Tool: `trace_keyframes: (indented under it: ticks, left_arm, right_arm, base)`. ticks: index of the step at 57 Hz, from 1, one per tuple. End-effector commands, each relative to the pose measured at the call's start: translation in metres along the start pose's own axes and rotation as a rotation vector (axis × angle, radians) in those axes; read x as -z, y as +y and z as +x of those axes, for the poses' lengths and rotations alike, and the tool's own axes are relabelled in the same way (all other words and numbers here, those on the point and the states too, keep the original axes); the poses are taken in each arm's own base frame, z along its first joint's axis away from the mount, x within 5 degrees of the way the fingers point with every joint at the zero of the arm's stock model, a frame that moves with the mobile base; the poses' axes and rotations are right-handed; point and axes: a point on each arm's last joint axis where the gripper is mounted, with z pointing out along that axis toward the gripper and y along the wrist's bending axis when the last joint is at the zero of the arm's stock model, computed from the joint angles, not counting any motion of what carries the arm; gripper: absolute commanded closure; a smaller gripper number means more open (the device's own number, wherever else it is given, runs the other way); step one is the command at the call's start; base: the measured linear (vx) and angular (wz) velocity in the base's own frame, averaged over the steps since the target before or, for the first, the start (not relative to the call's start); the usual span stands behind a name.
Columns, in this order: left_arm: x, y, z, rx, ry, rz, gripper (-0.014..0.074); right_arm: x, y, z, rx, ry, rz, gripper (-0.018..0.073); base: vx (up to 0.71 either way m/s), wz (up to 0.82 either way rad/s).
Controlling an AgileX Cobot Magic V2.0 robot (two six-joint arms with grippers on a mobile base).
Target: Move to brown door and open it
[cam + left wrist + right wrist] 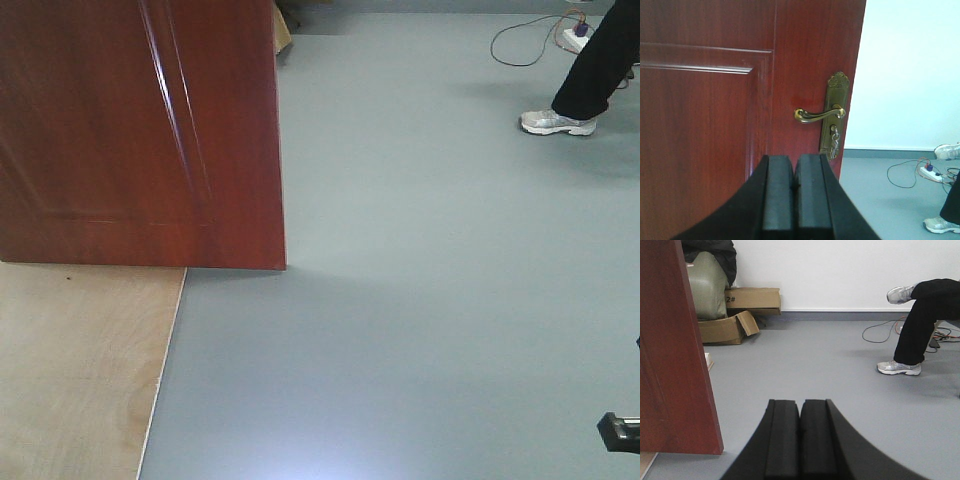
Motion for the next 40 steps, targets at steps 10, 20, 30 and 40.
trace_keyframes:
  ticks: [10, 20, 30, 40]
  left_arm:
    - [0.0119, -0.0038, -0.0275, 0.011, -0.135, 0.004, 0.0603]
    - [0.0119, -0.0038, -0.0274, 0.011, -0.135, 0.005, 0.0603]
    - [0.0119, -0.0038, -0.0274, 0.011, -0.135, 0.005, 0.0603]
    - [0.0119, -0.0038, -0.0274, 0.011, -0.135, 0.005, 0.0603]
  right_arm:
    - [0.0006, -0.0003, -0.0062, 0.009, -0.087, 0.003, 0.0559]
    - [0.0006, -0.0003, -0.0062, 0.009, -0.087, 0.003, 0.0559]
    - [0.0006, -0.0003, -0.0062, 0.009, -0.087, 0.003, 0.0559]
    - [0.0006, -0.0003, -0.0062, 0.009, -0.087, 0.003, 0.0559]
  base:
    - [0.01, 0.00]
    - [0.04, 0.00]
    - [0.07, -0.02]
    - [0.10, -0.01]
